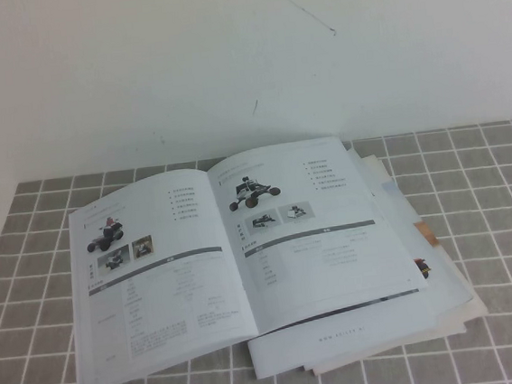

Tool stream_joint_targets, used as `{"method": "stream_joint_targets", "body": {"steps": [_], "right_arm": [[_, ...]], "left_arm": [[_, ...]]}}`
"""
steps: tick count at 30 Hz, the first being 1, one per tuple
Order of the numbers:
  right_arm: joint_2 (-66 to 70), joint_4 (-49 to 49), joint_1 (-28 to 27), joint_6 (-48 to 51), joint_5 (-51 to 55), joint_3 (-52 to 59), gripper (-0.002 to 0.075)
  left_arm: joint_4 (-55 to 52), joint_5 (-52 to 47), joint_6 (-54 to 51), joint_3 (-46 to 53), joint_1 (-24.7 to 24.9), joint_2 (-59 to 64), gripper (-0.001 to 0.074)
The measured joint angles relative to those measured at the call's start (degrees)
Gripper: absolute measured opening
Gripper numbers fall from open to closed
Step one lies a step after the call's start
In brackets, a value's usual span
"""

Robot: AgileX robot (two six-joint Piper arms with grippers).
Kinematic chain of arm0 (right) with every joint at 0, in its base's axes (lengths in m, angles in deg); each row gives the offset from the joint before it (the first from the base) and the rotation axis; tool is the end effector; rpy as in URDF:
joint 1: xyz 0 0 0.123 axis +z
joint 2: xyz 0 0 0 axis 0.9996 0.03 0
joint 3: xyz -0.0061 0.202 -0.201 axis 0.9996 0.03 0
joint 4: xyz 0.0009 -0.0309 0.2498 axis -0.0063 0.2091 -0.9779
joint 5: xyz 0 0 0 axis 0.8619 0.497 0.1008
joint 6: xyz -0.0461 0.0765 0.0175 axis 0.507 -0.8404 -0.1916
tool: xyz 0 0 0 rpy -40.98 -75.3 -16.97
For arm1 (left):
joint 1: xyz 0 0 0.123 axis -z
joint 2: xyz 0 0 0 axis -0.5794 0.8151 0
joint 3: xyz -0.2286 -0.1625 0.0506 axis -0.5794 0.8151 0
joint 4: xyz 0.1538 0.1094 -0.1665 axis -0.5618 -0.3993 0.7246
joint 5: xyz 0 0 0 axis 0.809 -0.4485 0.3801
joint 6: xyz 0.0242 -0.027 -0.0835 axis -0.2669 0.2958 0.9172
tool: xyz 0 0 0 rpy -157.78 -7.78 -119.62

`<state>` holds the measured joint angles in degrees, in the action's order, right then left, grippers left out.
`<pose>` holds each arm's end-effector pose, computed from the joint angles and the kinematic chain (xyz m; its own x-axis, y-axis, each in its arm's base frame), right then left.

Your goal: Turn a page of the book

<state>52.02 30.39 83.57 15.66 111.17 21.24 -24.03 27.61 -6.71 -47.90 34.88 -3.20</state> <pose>0.0521 -0.0053 0.1743 -0.2933 -0.0019 -0.9560 0.0844 0.9960 -0.0279 0.0537 -0.0041 0.1791 -0.2336 -0.0830 -0.9688 0.0219 0.9957 -0.0905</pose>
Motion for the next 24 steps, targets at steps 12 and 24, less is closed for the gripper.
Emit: {"method": "stream_joint_targets", "body": {"steps": [12, 24], "right_arm": [[0.0, 0.47, 0.0, 0.0, -0.48, 0.0, -0.0002], [-0.02, 0.47, 0.0, -0.3, -0.61, 0.0, -0.0002]], "left_arm": [[0.0, 0.0, 0.0, 0.0, -0.36, 0.0, -0.0003], [0.0, 1.06, 0.0, 0.0, -0.36, 0.0, -0.0003]]}}
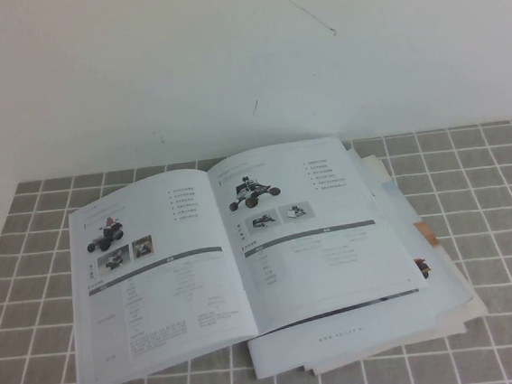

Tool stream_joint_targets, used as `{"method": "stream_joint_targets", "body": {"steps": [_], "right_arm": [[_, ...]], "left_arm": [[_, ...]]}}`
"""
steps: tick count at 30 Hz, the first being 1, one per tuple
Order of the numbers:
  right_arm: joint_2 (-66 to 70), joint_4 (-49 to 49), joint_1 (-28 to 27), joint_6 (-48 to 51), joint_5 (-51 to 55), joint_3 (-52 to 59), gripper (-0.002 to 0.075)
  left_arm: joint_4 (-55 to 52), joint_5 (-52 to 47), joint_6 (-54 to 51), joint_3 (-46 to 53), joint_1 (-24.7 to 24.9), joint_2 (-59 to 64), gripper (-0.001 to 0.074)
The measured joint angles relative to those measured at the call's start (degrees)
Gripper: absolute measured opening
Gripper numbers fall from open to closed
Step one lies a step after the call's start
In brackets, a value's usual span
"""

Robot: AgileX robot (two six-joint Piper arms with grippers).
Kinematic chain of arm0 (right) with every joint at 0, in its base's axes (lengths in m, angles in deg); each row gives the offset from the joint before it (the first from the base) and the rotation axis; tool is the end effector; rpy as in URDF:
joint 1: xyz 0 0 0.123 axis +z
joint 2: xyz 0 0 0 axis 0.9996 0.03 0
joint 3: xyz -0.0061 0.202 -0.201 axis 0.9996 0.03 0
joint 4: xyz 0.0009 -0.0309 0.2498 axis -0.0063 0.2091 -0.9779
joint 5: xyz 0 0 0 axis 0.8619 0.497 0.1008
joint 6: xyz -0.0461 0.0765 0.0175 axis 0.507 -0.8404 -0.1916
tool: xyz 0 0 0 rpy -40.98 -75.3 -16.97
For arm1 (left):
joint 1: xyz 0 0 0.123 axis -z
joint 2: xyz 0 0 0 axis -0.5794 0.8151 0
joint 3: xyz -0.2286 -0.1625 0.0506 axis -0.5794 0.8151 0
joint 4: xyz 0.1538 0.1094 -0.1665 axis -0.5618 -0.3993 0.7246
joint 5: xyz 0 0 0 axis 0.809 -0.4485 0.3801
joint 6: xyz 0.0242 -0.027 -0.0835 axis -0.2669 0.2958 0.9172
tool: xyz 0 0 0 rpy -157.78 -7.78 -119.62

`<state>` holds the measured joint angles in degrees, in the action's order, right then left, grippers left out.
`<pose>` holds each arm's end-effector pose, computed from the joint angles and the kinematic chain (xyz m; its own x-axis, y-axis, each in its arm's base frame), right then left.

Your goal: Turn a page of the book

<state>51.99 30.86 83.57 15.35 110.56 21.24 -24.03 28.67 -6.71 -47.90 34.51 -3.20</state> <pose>0.0523 -0.0055 0.1753 -0.2829 -0.0052 -0.9591 0.0866 0.9958 -0.0309 0.0541 -0.0035 0.1807 -0.2150 -0.0851 -0.9729 0.0141 0.9958 -0.0902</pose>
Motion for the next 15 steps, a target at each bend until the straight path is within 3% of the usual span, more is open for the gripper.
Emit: {"method": "stream_joint_targets", "body": {"steps": [11, 15], "right_arm": [[0.0, 0.3, 0.0, 0.3, -5.51, 0.63, -0.0002], [0.0, 0.41, 0.0, 0.0, -12.24, 0.63, -0.0002]], "left_arm": [[2.23, 1.88, 0.0, 0.1, 0.0, 0.0, -0.0003], [9.27, 9.96, 0.0, 0.21, 0.0, 0.0, -0.0003]]}}
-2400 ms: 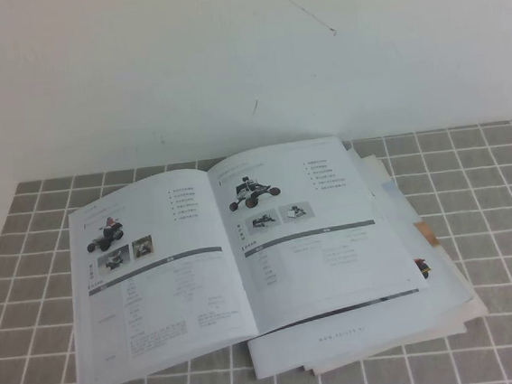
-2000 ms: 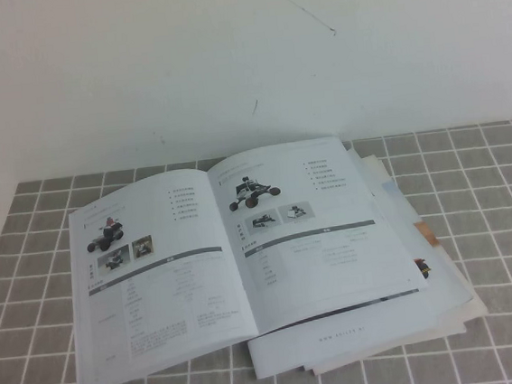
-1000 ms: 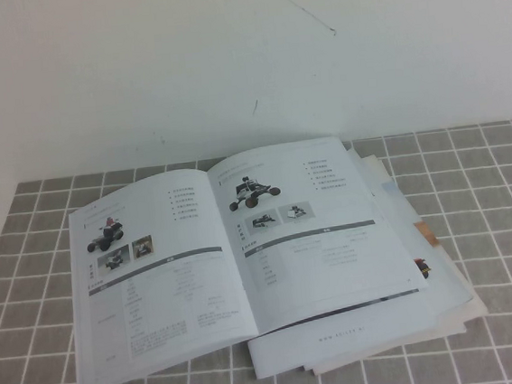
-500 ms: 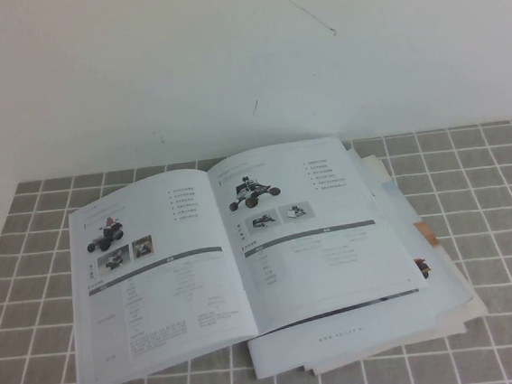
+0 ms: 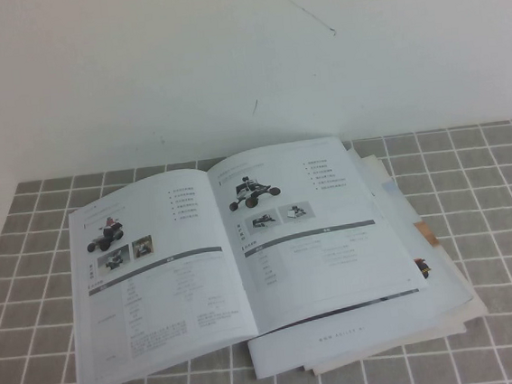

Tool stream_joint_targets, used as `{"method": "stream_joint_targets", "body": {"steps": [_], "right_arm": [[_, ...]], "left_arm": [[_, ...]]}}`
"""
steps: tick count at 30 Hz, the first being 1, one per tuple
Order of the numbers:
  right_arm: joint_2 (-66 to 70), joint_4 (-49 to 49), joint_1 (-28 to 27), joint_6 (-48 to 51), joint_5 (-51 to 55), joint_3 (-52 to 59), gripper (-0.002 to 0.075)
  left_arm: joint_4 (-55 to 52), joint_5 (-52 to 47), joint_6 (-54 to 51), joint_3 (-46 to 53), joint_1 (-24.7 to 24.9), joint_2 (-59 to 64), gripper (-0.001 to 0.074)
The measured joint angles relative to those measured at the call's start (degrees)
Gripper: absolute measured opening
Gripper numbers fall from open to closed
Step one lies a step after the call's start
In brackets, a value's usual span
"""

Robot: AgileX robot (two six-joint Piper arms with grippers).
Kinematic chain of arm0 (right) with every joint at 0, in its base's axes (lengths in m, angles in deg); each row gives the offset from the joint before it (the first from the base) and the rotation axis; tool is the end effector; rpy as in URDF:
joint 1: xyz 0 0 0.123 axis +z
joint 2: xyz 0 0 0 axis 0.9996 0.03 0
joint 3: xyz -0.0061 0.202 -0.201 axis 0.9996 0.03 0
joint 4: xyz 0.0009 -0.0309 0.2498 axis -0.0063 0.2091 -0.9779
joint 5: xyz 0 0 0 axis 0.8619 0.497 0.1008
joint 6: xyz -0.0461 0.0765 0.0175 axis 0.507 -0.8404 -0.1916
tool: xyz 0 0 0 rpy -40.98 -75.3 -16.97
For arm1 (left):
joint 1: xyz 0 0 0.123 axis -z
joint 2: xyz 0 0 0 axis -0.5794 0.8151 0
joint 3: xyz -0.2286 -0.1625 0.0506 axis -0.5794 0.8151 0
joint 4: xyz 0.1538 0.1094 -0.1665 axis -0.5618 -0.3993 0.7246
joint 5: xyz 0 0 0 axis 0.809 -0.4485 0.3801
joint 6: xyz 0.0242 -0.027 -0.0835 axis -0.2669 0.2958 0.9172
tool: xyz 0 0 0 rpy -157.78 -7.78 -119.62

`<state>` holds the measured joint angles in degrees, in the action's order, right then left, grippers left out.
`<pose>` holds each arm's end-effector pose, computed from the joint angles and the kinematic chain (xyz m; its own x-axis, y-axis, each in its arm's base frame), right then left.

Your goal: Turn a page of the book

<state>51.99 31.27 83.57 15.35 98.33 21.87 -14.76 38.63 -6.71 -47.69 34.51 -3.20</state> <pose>0.0562 -0.0053 0.1906 -0.0856 -0.0305 -0.9959 0.0856 0.9956 -0.0379 0.0563 -0.0027 0.1954 -0.0467 -0.2465 -0.9680 0.0136 0.9688 -0.2474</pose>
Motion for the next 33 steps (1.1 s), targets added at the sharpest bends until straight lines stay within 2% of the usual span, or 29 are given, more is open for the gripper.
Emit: {"method": "stream_joint_targets", "body": {"steps": [7, 15, 18, 21, 24, 26, 30, 33], "right_arm": [[0.0, 0.0, 0.0, 0.3, -15.59, 0.0, -0.0002], [0.0, 0.0, 0.0, 0.3, -22.61, 0.0, -0.0003], [0.0, 0.0, 0.0, 0.0, -28.22, 0.09, -0.0003], [0.0, 0.0, 0.0, 0.0, -38.36, 0.09, -0.0003], [0.0, -0.51, 0.0, -0.63, -50.26, 0.09, -0.0003], [-0.1, -0.8, 0.0, -2.71, -55.6, 0.09, -0.0003], [-0.1, -0.8, 0.0, -6.51, -58.04, -3.16, -0.0003], [-0.1, -0.8, 0.0, -6.76, -58.28, -10.12, -0.0003]], "left_arm": [[10.29, 17.69, 0.0, 0.0, 0.0, 0.0, -0.0003], [11.14, 21.84, 0.2, 0.0, 0.0, 0.0, -0.0003], [11.14, 26.05, 4.32, 0.0, 0.0, 0.0, -0.0003], [10.67, 31.46, 11.54, 0.0, 0.0, 0.0, -0.0003], [5.35, 34.28, 14.36, -1.66, 0.0, 0.0, -0.0003], [-2.48, 34.61, 14.36, -5.85, 0.0, 0.0, -0.0003], [-19.37, 34.01, 14.36, -14.37, 0.0, -0.04, -0.0003], [-28.28, 33.59, 14.24, -20.7, 0.0, -0.04, -0.0003]]}}
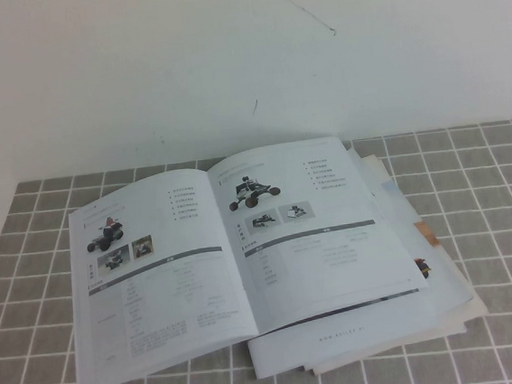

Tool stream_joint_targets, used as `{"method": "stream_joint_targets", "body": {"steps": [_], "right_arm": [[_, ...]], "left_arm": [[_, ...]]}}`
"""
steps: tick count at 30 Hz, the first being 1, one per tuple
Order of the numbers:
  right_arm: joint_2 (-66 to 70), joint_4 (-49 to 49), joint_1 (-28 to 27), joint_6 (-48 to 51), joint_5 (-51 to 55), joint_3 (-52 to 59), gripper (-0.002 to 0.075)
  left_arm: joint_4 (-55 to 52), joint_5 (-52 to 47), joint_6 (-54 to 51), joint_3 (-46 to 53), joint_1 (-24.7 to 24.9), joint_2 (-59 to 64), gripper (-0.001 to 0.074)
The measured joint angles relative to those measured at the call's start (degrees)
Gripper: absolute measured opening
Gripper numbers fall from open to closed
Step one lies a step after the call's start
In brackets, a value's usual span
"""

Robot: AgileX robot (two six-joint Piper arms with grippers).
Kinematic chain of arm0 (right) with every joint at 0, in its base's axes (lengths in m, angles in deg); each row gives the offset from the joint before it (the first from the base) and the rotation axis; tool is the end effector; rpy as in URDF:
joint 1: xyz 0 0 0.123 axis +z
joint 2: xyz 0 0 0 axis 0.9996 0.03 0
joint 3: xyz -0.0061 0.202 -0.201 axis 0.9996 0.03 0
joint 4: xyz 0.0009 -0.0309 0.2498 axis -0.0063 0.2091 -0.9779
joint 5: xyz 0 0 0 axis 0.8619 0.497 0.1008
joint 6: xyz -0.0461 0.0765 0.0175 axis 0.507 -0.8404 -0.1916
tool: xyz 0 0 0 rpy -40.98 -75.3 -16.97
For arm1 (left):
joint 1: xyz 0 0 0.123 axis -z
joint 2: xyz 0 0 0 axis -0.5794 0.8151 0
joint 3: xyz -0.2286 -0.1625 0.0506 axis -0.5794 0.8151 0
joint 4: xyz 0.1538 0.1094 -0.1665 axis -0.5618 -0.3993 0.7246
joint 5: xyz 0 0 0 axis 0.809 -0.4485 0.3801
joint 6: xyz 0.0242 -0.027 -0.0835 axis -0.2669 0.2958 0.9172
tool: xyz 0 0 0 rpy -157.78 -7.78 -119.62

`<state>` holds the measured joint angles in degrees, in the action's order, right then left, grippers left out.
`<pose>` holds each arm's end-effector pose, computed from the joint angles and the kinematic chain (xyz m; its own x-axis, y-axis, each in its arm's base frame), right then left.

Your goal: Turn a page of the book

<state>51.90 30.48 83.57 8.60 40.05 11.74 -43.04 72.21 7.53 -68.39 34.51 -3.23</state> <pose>-0.0048 0.0024 0.3228 0.8964 0.0302 -0.4421 -0.0209 0.9994 0.0259 -0.0083 -0.0067 0.3550 0.7785 -0.0108 -0.6276 0.0485 0.9979 0.0431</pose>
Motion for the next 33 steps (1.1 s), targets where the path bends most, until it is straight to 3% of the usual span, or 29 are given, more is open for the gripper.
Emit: {"method": "stream_joint_targets", "body": {"steps": [4, 10, 14, 20, 27, 33], "right_arm": [[0.0, -1.03, 0.0, 4.39, 6.25, -11.99, -0.0003], [4.32, -3.65, 0.0, 16.04, 23.77, -36.88, -0.0003], [12.46, -3.65, 0.0, 24.64, 33.8, -48.88, -0.0003], [26.91, -3.65, 0.0, 26.98, 55.44, -63.44, -0.0003], [41.01, -3.65, 0.0, 21.15, 79.93, -69.73, -0.0003], [50.69, -5.83, 0.0, 15.59, 96.76, -69.73, -0.0003]], "left_arm": [[-6.17, -0.22, -2.22, -8.52, 0.0, -0.09, -0.0003], [-8.82, -5.16, -4.89, -21.14, 0.0, 5.14, -0.0003], [-8.96, -14.02, -5.12, -31.16, 0.0, 12.39, -0.0003], [-8.96, -31.2, -5.31, -44.04, 0.0, 23.89, -0.0003], [-6.87, -55.19, -4.49, -51.64, 0.57, 35.96, -0.0003], [0.2, -72.59, -0.08, -51.92, 4.79, 44.63, -0.0003]]}}
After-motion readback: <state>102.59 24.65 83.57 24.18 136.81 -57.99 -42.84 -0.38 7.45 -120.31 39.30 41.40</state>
